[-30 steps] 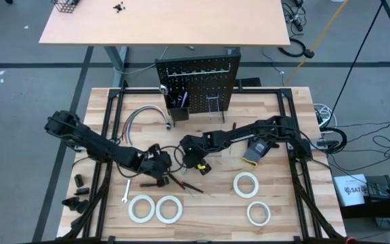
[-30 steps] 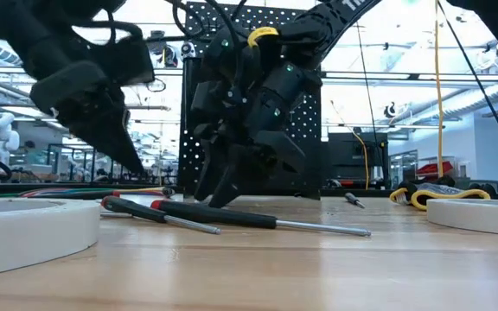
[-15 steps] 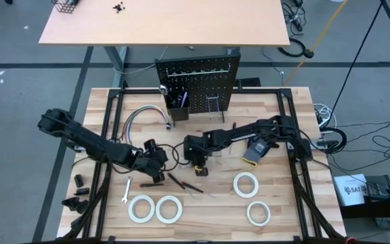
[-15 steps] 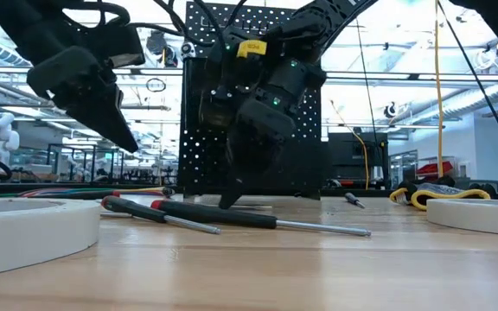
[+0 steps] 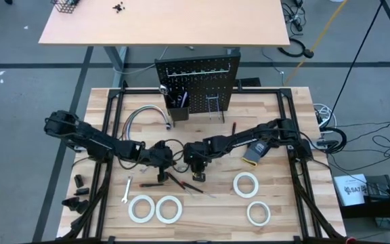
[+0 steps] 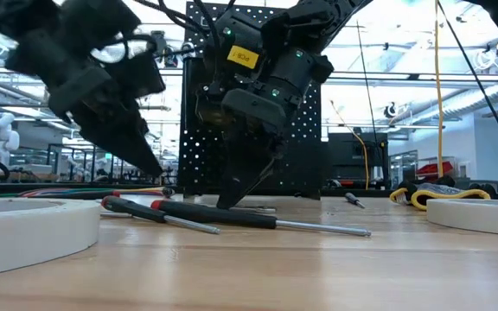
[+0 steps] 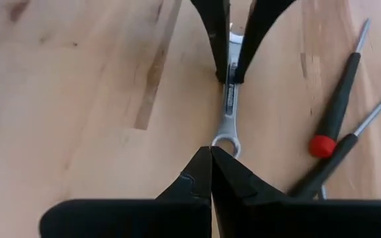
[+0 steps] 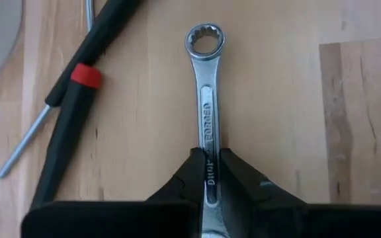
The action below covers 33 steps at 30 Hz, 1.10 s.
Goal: Hang tools onto peg board
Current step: Put the wrench into the peg board
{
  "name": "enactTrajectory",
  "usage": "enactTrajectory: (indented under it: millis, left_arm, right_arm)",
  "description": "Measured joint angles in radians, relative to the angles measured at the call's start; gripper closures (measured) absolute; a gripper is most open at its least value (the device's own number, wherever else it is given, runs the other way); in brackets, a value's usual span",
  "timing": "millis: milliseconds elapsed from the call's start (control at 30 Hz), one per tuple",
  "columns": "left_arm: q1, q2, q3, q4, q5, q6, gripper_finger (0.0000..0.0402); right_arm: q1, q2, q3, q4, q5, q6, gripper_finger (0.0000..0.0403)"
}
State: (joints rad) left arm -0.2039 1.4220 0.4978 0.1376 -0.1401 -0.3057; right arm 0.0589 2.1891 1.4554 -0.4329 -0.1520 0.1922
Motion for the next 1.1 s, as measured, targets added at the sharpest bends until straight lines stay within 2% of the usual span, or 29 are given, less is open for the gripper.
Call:
enactTrajectory:
  millis: [133, 267, 1100]
  left_arm:
    - [0.015, 0.065, -0.002, 0.074, 0.103, 0.002, 0.0401]
    - [0.014, 0.112, -0.002, 0.125, 0.138, 0.008, 0.0401]
    - [0.015, 0.128, -0.002, 0.104, 0.076, 0.078, 0.0402]
  right_arm:
    - [0.001, 0.002, -0.001, 0.019, 0.012, 0.029, 0.0369]
    - [0.002, 0.002, -0.001, 0.02, 0.016, 0.041, 0.0369]
    - [0.0, 0.002, -0.001, 0.025, 0.022, 0.051, 0.0368]
